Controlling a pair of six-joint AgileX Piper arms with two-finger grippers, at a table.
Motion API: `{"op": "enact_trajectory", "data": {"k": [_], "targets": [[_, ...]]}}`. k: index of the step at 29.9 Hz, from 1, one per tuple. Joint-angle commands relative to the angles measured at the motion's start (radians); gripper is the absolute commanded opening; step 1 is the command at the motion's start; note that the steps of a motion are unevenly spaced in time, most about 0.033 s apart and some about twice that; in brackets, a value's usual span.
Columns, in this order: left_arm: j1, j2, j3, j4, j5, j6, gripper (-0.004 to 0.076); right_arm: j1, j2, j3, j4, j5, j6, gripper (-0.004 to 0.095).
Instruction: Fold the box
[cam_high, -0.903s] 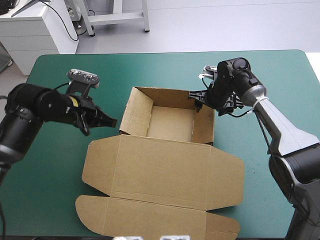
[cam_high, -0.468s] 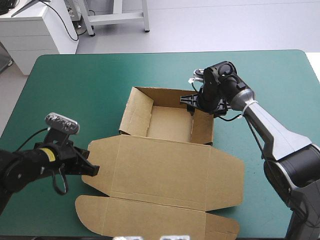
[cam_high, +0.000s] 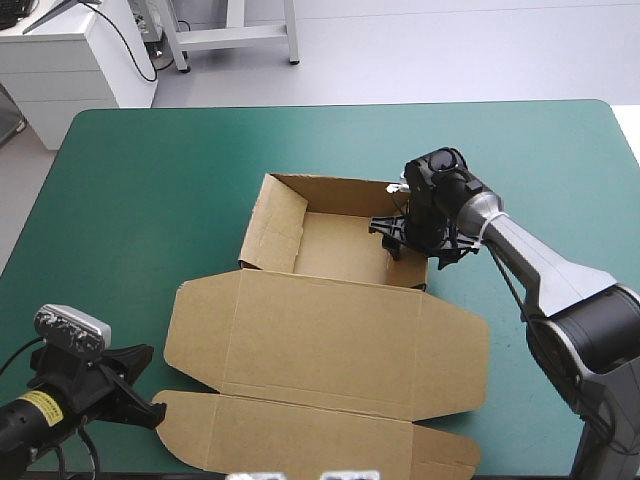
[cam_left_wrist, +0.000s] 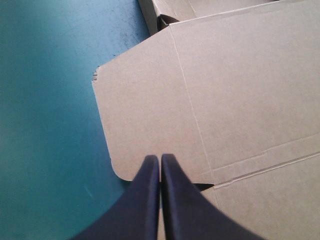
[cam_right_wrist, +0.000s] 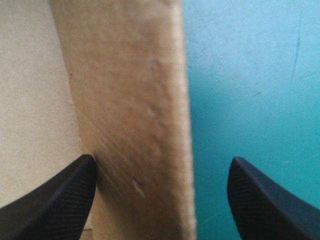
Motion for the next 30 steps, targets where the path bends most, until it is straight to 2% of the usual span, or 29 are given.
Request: {"op": "enact_trajectory", "data": {"k": [1,4,6,9,10,11,18,21,25,30], "targets": [[-0.004,-0.022,-0.016,-0.009,-0.067,0.002,-0.0008,-0.002,-0.048,-0.017,-0.017,-0.029,0.016,0.0673],[-0.004,-0.036,-0.016,-0.007,-0.065,0.002,-0.0008,-0.002,-0.048,-0.017,-0.015,-0.052,0.031,0.0661],[-0.004,-0.038,-0.016,-0.007,-0.057,0.002,-0.0008,-0.002,-0.048,-0.017,-0.012,-0.056,0.022,0.0545],[-0.004,-0.038,-0.016,-0.007,-0.035,0.002,-0.0008,-0.002,-0.048,-0.017,-0.012,-0.054,0.009,0.0153],[-0.004,-0.038,-0.016,-0.007,-0.025,0.002,-0.0008,-0.002,-0.048,-0.017,-0.012,-0.052,0.009,-0.0031],[-0.004,-0.038,-0.016,-0.007,-0.018,0.002,-0.0008,-0.002,-0.048,-0.017,-0.012,-0.051,0.013,-0.0007],[-0.004,-0.062,-0.016,-0.006,-0.007,-0.003,-0.0008,-0.035,-0.083,-0.045,-0.104,-0.033,-0.047,-0.0021],[-0.004,-0.075,-0.016,-0.006,-0.006,-0.003,-0.0008,-0.110,-0.120,-0.113,-0.158,0.015,-0.137,-0.0021],[-0.004,-0.094,-0.016,-0.006,-0.002,-0.003,-0.0008,-0.272,-0.194,-0.185,-0.205,0.013,-0.249,-0.0021],[-0.004,-0.100,-0.016,-0.006,-0.002,-0.003,-0.0008,-0.467,-0.251,-0.207,-0.412,0.009,-0.399,-0.0021]]}}
